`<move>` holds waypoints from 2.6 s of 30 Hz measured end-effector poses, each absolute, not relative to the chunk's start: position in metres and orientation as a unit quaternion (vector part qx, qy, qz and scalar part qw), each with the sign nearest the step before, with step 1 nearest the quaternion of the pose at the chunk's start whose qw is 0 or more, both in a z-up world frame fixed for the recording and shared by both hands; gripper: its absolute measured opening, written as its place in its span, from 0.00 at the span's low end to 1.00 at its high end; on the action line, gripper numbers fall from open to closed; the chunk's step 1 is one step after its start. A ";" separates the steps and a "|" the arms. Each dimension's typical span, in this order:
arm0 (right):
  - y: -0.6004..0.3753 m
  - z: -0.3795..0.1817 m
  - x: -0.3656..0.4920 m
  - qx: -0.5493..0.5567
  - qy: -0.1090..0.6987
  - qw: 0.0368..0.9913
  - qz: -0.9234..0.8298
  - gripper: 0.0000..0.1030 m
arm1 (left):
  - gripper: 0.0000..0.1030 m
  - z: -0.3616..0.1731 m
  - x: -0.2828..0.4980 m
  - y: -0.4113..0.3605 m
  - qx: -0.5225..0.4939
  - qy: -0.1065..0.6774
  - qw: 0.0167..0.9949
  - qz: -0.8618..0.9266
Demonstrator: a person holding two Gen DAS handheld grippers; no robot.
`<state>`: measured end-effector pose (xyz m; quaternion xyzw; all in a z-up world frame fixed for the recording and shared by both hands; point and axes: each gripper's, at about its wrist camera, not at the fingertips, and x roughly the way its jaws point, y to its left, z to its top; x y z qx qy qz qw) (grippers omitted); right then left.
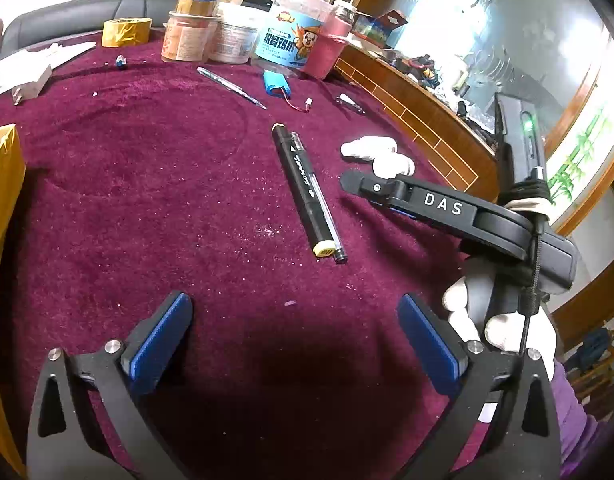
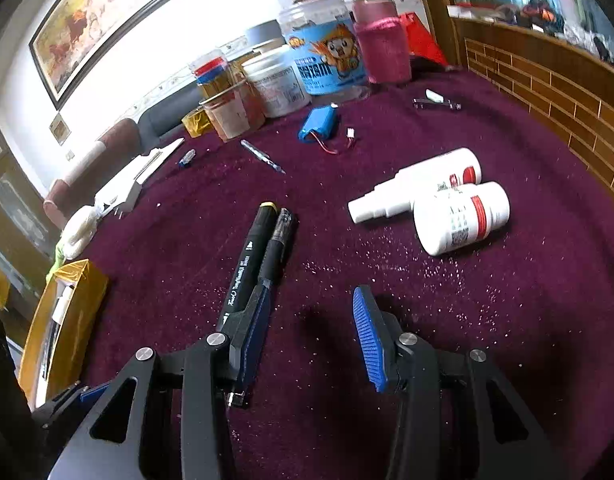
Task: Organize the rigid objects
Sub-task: 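Close the right tool around the clear ballpoint pen, then lift the clear pen off the table with the right tool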
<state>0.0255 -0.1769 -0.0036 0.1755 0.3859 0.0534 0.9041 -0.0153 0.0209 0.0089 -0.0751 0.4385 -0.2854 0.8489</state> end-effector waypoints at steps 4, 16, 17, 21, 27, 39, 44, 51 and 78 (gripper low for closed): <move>-0.184 -0.007 0.026 0.197 0.386 0.900 0.045 0.37 | 1.00 0.009 -0.013 0.026 -0.092 0.437 0.846 -0.292; -0.150 0.010 0.028 0.146 0.410 0.900 0.031 0.37 | 1.00 0.007 -0.010 0.043 -0.154 0.433 0.829 -0.317; -0.144 0.010 0.033 0.122 0.416 0.901 0.019 0.37 | 0.99 0.007 -0.010 0.043 -0.156 0.433 0.829 -0.318; -0.134 0.004 0.045 0.079 0.430 0.899 -0.007 0.37 | 0.99 0.007 -0.010 0.044 -0.158 0.433 0.828 -0.320; -0.129 0.006 0.057 0.062 0.427 0.902 -0.013 0.37 | 1.00 0.007 -0.011 0.042 -0.146 0.434 0.831 -0.315; -0.122 -0.002 0.052 0.029 0.435 0.900 -0.003 0.09 | 1.00 0.007 -0.010 0.036 -0.124 0.436 0.837 -0.307; -0.134 -0.002 0.047 0.035 0.422 0.906 -0.020 0.09 | 1.00 0.008 -0.011 0.032 -0.113 0.437 0.840 -0.302; -0.150 -0.002 0.042 0.080 0.419 0.905 0.007 0.09 | 1.00 0.009 -0.015 0.015 -0.055 0.444 0.851 -0.274; -0.145 0.001 0.032 0.062 0.451 0.890 0.021 0.08 | 0.94 0.000 -0.020 -0.026 0.091 0.464 0.861 -0.189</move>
